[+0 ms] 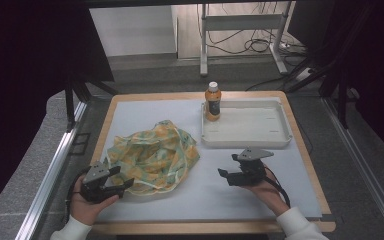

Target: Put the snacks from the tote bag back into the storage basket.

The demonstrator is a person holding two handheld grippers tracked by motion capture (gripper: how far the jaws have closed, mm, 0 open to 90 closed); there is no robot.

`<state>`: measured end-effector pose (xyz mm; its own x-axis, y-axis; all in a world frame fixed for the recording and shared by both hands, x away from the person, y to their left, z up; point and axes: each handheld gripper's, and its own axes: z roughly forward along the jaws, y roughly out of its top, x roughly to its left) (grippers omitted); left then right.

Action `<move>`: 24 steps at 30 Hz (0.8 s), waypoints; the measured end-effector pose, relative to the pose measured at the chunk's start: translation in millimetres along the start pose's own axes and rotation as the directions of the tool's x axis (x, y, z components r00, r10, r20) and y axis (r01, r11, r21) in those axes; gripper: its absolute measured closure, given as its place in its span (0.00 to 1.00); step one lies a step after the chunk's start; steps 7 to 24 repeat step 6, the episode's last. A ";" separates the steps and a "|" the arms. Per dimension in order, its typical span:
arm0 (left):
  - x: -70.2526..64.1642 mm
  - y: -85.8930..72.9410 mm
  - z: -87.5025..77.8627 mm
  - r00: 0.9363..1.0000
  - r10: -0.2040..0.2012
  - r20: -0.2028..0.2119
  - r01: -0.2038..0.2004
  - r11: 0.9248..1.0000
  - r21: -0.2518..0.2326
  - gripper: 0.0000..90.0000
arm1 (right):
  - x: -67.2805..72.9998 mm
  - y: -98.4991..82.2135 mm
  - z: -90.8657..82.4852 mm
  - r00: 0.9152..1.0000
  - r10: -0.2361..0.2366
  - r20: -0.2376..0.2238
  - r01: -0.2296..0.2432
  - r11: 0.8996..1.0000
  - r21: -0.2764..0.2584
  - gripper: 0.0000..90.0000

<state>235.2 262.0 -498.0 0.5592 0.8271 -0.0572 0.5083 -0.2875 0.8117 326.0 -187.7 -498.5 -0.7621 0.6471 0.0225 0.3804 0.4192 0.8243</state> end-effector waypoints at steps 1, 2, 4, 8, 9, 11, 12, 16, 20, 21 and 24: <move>0.0 0.0 0.1 1.000 0.000 0.001 0.000 1.000 0.000 0.36 | 0.0 -0.2 0.1 1.000 -0.002 0.002 0.002 1.000 0.001 0.26; 0.0 0.1 0.3 1.000 0.000 0.002 0.000 1.000 0.000 0.35 | 0.2 -0.4 0.2 1.000 -0.004 0.003 0.004 1.000 0.001 0.26; 0.3 0.4 0.6 1.000 -0.001 0.003 0.001 1.000 -0.001 0.35 | 0.6 -0.6 0.0 1.000 -0.012 0.005 0.012 1.000 0.003 0.25; 0.7 0.7 1.4 1.000 -0.003 0.005 0.003 1.000 -0.002 0.35 | 0.8 -1.0 -0.1 1.000 -0.019 0.009 0.019 1.000 0.007 0.25; 0.7 0.7 1.4 1.000 -0.003 0.005 0.003 1.000 -0.002 0.35 | 0.8 -1.0 -0.1 1.000 -0.019 0.009 0.019 1.000 0.007 0.25; 0.7 0.7 1.4 1.000 -0.003 0.005 0.003 1.000 -0.002 0.35 | 0.8 -1.0 -0.1 1.000 -0.019 0.009 0.019 1.000 0.007 0.25; 0.7 0.7 1.4 1.000 -0.003 0.005 0.003 1.000 -0.002 0.35 | 0.8 -1.0 -0.1 1.000 -0.019 0.009 0.019 1.000 0.007 0.25; 0.7 0.7 1.4 1.000 -0.003 0.005 0.003 1.000 -0.002 0.35 | 0.8 -1.0 -0.1 1.000 -0.019 0.009 0.019 1.000 0.007 0.25; 0.7 0.7 1.4 1.000 -0.003 0.005 0.003 1.000 -0.002 0.35 | 0.8 -1.0 -0.1 1.000 -0.019 0.009 0.019 1.000 0.007 0.25; 0.7 0.7 1.4 1.000 -0.003 0.005 0.003 1.000 -0.002 0.35 | 0.8 -1.0 -0.1 1.000 -0.019 0.009 0.019 1.000 0.007 0.25; 0.7 0.7 1.4 1.000 -0.003 0.005 0.003 1.000 -0.002 0.35 | 0.8 -1.0 -0.1 1.000 -0.019 0.009 0.019 1.000 0.007 0.25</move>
